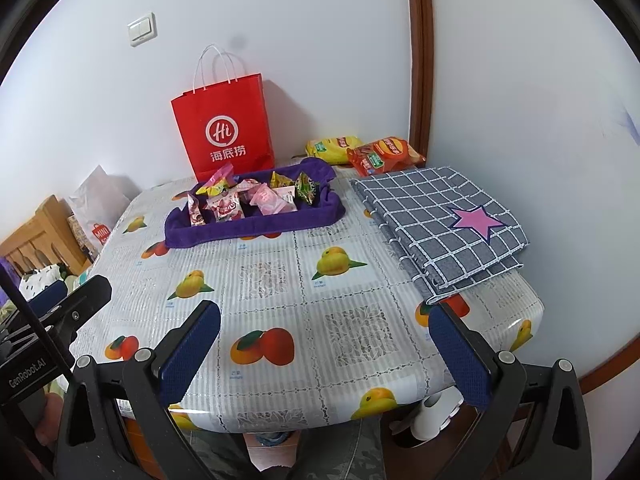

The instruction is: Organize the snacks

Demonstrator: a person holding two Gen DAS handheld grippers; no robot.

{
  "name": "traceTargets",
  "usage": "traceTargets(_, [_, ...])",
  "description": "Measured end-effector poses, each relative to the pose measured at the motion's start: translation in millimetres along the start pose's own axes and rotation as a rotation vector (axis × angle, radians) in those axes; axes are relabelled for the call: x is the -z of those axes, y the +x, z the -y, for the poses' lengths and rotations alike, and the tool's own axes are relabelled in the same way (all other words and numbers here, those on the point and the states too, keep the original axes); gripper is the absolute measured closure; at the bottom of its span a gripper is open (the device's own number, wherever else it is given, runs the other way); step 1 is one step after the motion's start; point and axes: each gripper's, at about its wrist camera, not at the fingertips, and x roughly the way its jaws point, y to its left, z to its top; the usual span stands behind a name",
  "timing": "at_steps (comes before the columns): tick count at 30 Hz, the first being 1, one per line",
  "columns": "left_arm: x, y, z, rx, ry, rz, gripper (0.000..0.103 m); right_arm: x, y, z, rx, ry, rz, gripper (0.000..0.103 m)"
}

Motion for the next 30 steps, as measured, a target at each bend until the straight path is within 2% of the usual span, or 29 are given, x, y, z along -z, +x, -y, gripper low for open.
traceTargets(30, [0,-3,5,0.004,0.011,0.004,0.000,-3,-13,-2,0.003,-0.003,0.022,0.001])
